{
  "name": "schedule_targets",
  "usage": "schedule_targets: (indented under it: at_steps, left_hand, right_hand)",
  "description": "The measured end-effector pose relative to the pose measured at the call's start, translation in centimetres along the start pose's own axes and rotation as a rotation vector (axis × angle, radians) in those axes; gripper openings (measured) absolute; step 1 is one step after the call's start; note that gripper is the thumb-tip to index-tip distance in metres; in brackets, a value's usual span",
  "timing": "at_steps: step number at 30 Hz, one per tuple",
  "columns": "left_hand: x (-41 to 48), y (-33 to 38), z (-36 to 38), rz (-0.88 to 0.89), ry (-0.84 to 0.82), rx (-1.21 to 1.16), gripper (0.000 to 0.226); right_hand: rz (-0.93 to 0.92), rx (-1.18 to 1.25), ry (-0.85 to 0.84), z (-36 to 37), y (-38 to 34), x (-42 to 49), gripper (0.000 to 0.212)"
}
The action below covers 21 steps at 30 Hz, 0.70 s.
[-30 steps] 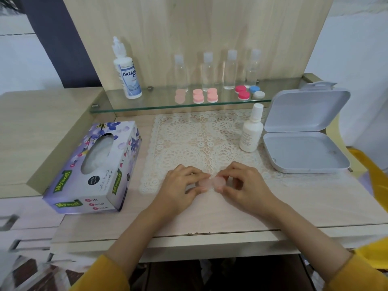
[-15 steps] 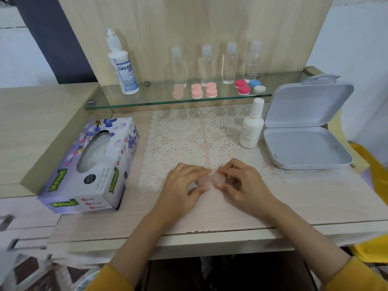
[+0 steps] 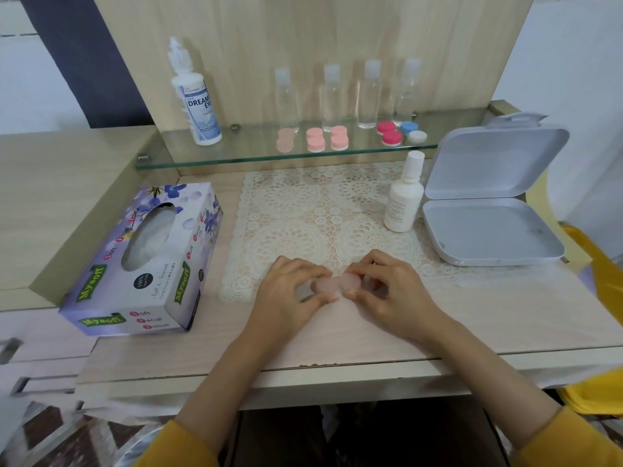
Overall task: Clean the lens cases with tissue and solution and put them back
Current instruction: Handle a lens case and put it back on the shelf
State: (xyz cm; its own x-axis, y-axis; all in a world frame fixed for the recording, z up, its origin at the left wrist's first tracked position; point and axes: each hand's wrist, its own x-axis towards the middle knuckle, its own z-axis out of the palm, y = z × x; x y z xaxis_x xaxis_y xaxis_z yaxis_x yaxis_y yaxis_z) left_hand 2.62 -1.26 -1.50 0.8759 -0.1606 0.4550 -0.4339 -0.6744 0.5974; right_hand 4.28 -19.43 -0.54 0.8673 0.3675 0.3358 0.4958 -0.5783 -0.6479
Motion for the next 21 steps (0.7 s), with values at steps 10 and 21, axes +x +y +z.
schedule_targets:
  at_steps: [10,21]
  left_hand:
    - [0.0,-0.08,-0.23,-0.009,-0.048,-0.024,0.041]
    - [0.46,0.57,-0.26,-0.104,-0.042,-0.018,0.043]
  right_hand:
    - [0.009,0.003,0.005,0.04,0.08,0.01,0.026]
    - [0.029,0.0,-0.01,-0.1,-0.18,0.0,0.027]
